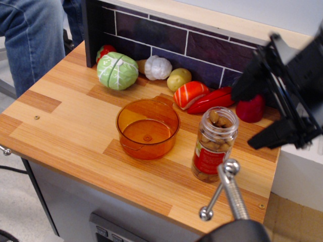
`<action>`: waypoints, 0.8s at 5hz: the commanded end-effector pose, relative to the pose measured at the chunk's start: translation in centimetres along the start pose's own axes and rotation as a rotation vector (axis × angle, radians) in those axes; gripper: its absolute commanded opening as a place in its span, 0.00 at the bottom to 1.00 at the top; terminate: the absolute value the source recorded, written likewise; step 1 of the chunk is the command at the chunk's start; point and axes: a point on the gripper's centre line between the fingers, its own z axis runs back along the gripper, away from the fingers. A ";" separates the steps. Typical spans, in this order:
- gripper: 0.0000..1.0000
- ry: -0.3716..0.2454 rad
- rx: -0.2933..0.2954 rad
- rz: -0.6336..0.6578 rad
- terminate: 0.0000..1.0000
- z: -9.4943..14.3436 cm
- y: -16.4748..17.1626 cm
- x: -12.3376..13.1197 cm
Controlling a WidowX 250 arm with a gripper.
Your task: Pour almonds in pot
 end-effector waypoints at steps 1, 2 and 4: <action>1.00 0.068 -0.005 -0.147 0.00 -0.1 -0.3 2.8; 1.00 0.148 0.001 -0.191 0.00 -2.0 -0.4 4.3; 1.00 0.311 -0.019 -0.230 0.00 -4.9 1.8 5.6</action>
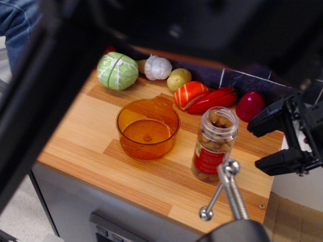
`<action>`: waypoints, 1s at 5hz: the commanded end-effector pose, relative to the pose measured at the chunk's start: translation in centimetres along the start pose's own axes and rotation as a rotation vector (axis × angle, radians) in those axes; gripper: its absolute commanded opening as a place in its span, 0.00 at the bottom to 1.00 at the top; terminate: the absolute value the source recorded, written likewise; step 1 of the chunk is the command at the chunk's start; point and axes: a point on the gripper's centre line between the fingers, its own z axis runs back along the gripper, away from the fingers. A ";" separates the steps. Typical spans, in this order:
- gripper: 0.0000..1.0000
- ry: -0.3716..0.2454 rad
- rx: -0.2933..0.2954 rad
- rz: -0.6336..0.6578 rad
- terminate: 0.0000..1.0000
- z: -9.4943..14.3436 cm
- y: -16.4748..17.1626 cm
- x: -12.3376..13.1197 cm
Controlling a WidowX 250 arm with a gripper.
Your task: Pour almonds in pot
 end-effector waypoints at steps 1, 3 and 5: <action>1.00 0.055 -0.027 -0.027 0.00 -1.0 2.4 -1.6; 1.00 0.103 -0.077 -0.132 0.00 -3.2 1.3 -3.6; 1.00 0.109 -0.085 -0.136 0.00 -4.6 0.8 -5.7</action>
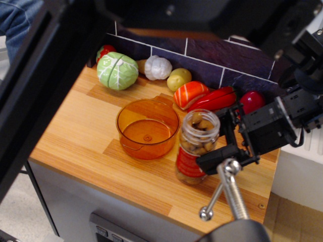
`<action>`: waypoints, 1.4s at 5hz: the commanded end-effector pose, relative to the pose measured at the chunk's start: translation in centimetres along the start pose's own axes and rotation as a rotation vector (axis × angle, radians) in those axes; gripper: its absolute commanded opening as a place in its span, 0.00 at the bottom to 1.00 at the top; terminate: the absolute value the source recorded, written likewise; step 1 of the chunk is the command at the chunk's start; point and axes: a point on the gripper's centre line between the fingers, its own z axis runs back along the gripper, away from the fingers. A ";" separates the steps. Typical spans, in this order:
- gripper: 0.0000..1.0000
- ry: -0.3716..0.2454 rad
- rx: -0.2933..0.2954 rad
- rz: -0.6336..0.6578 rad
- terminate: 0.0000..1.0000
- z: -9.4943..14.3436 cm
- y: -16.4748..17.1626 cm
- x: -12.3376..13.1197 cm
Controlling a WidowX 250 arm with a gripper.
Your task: Pour almonds in pot
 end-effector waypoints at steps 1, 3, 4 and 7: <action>0.00 -0.200 -0.037 -0.034 0.00 1.8 -0.7 -2.7; 0.00 -0.357 -0.214 -0.200 0.00 3.6 0.2 -4.5; 0.00 -0.488 -0.281 -0.314 0.00 3.5 -0.4 -4.7; 0.00 -0.944 -0.561 -0.440 0.00 3.2 2.3 -7.0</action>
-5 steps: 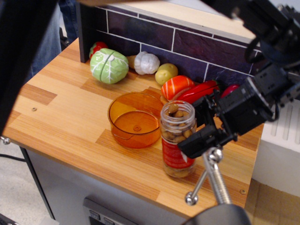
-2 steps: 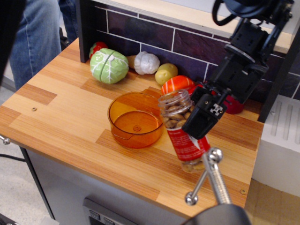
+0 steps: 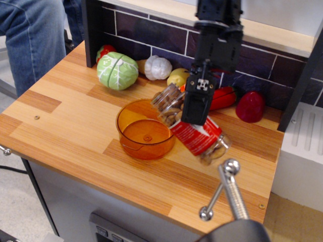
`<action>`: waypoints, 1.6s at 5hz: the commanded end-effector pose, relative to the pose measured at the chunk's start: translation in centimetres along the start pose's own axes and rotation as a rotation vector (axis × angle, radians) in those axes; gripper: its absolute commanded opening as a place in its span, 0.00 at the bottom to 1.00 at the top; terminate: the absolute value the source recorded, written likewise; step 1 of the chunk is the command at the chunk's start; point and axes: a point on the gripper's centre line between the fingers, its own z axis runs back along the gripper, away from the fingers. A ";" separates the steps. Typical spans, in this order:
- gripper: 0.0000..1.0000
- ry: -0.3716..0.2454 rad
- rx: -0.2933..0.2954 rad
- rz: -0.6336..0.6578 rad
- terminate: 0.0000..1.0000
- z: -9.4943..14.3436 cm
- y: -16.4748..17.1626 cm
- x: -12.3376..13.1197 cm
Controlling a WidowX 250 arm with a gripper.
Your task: Pour almonds in pot
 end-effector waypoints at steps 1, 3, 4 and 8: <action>0.00 -0.166 -0.033 -0.099 0.00 2.7 -0.6 0.1; 0.00 -0.301 -0.040 -0.145 0.00 3.6 0.6 0.7; 0.00 -0.413 -0.030 -0.102 0.00 4.9 1.3 0.3; 0.00 -0.730 0.295 0.251 0.00 3.9 1.7 -0.8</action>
